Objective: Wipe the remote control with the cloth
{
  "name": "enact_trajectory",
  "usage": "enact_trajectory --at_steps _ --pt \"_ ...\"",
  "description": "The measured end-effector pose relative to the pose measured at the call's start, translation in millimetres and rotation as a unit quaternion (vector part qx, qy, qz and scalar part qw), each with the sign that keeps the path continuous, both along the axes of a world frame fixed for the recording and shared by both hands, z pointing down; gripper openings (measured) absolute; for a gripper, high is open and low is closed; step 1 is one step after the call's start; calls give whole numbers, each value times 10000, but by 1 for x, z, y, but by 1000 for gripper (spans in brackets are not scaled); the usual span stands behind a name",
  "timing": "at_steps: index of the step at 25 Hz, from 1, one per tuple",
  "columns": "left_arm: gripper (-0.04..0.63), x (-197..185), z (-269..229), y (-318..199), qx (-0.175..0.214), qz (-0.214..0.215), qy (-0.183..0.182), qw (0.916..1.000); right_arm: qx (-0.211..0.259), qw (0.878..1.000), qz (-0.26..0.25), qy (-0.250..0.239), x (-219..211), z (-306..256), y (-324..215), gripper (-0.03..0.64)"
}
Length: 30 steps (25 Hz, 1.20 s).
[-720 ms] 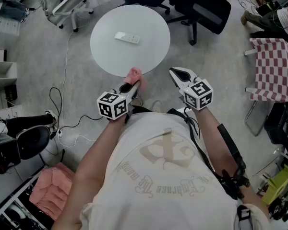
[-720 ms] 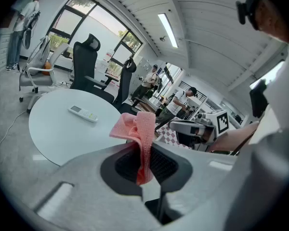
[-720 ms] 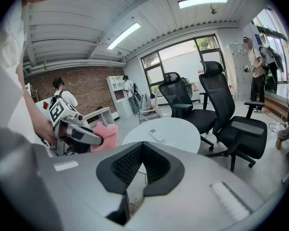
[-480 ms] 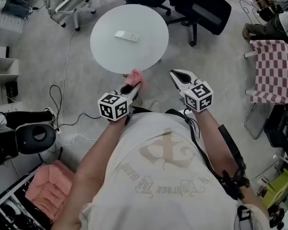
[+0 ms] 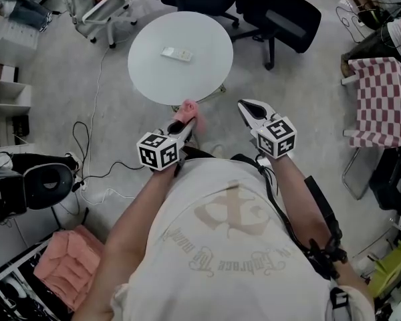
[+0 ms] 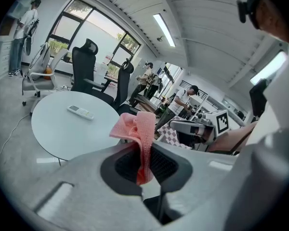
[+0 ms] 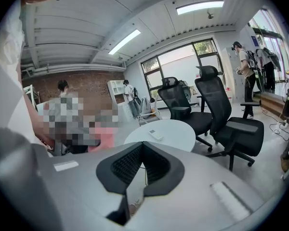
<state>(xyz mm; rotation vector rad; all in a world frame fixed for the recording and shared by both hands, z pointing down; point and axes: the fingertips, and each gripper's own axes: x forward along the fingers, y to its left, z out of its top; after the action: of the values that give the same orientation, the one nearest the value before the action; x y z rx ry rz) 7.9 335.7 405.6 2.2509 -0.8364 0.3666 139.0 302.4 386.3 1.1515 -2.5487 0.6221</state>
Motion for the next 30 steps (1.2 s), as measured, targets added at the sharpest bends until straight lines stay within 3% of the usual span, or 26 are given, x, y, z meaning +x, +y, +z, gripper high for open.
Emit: enact_trajectory --at_steps 11,15,18,30 --pt "26 -19 4 -23 -61 -189 -14 9998 -197 9997 134 46 -6 12 -22 8" --pt "26 -10 11 -40 -141 -53 32 9999 -273 9996 23 71 -11 14 -36 8" --pt "26 -11 13 -60 -157 42 38 9999 -364 9992 15 161 -15 20 -54 8" --pt "26 -46 28 -147 -360 -262 179 9988 -539 9961 -390 579 -51 31 -136 8"
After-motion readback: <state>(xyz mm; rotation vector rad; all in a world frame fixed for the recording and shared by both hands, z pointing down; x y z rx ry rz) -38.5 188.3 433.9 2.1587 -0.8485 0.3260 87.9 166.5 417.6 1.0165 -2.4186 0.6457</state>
